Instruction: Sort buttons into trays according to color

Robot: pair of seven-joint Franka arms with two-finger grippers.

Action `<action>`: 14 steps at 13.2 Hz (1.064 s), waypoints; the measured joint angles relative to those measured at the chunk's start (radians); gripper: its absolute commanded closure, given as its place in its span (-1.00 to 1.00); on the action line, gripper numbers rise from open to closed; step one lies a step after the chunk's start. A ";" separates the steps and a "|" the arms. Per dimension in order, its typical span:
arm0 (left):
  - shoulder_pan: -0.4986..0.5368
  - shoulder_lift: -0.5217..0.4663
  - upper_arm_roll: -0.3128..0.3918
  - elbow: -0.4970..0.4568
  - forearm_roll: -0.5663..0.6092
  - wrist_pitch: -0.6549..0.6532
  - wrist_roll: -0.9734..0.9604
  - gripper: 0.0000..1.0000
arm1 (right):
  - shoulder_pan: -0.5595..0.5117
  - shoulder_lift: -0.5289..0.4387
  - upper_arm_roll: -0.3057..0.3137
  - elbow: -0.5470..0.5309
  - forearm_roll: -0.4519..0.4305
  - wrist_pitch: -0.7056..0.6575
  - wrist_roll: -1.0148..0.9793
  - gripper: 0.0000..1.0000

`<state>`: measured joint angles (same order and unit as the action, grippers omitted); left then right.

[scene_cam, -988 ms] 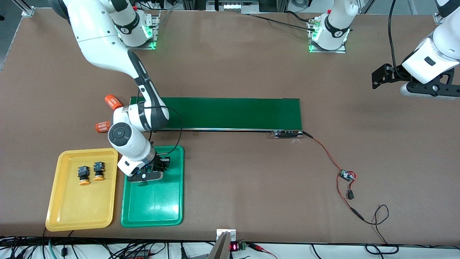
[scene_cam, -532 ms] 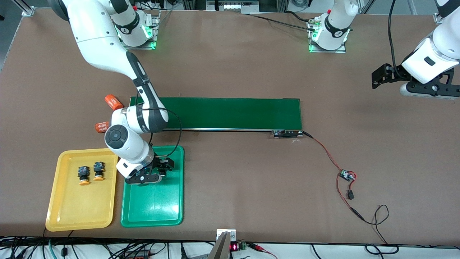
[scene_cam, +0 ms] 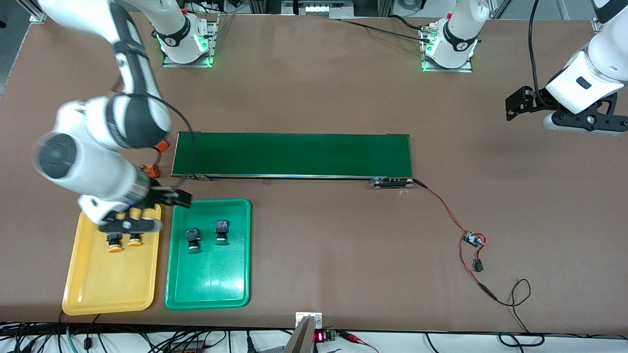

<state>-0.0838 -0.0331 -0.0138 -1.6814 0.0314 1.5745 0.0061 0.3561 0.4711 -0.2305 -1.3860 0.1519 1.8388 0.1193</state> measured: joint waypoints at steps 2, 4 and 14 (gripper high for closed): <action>0.000 0.000 0.000 0.001 0.000 -0.002 0.000 -1.00 | -0.001 -0.060 -0.050 0.003 -0.002 -0.066 -0.011 -1.00; 0.000 0.000 0.000 0.013 0.000 -0.008 0.000 -1.00 | -0.008 -0.116 -0.071 0.019 -0.032 -0.147 -0.015 -1.00; -0.002 0.000 -0.008 0.035 0.000 -0.024 0.000 -1.00 | -0.197 -0.264 -0.032 0.034 -0.082 -0.309 -0.211 -1.00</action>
<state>-0.0858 -0.0329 -0.0218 -1.6468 0.0314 1.5508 0.0061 0.1588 0.2075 -0.2627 -1.3517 0.0696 1.5296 -0.0913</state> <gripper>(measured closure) 0.000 0.000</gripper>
